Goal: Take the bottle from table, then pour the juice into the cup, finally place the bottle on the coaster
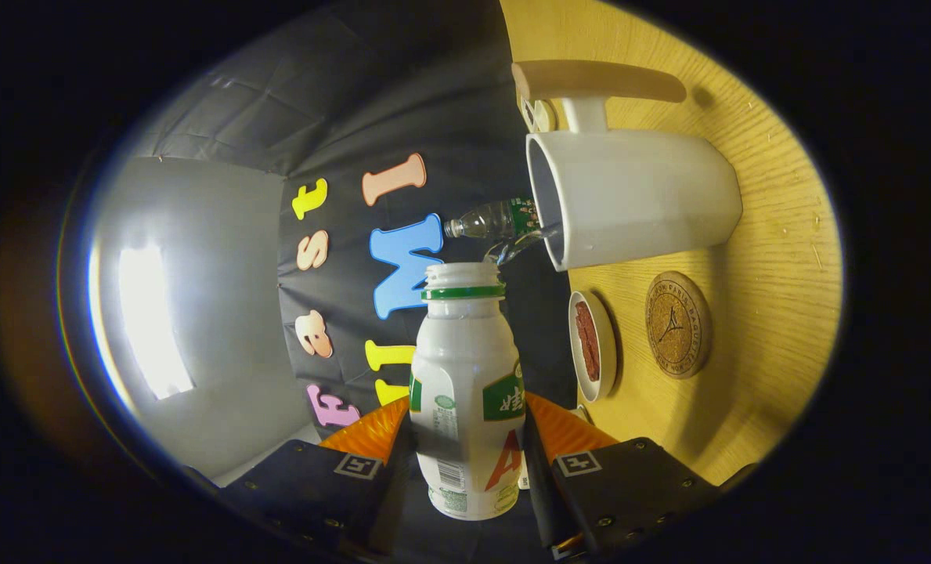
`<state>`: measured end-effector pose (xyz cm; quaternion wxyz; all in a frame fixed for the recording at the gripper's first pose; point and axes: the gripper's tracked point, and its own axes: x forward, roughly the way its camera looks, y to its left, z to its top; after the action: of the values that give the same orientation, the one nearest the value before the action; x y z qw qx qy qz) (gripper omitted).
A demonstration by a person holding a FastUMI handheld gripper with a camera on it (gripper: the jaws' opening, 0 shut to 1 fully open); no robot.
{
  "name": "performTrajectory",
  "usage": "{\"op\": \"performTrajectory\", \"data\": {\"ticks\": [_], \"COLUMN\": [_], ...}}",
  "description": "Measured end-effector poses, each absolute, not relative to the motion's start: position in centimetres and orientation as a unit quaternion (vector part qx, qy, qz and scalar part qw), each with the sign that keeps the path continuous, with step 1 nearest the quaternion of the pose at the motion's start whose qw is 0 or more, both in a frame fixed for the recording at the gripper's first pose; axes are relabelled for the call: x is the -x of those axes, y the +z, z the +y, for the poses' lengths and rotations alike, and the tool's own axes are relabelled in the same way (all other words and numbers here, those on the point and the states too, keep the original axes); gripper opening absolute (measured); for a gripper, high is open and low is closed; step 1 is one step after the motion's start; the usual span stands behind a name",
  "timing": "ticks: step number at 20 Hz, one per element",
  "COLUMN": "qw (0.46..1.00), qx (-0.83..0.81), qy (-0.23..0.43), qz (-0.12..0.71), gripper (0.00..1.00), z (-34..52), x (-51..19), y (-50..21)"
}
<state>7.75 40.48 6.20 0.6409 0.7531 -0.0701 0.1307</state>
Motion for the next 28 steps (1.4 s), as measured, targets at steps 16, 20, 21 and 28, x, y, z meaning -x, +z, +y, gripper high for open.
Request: {"op": "performTrajectory", "data": {"ticks": [16,20,21,28], "qw": [0.622,0.607,0.607,0.598], "qx": [-0.767,-0.779,-0.779,-0.785], "qy": [0.137,0.136,0.135,0.134], "qz": [-0.08,-0.08,-0.081,-0.09], "gripper": [0.66,0.66,0.66,0.66], "z": [40.48,40.26,40.19,39.79], "x": [-7.65,-7.42,-7.39,-7.18], "y": [6.5,6.46,6.45,6.48]}}
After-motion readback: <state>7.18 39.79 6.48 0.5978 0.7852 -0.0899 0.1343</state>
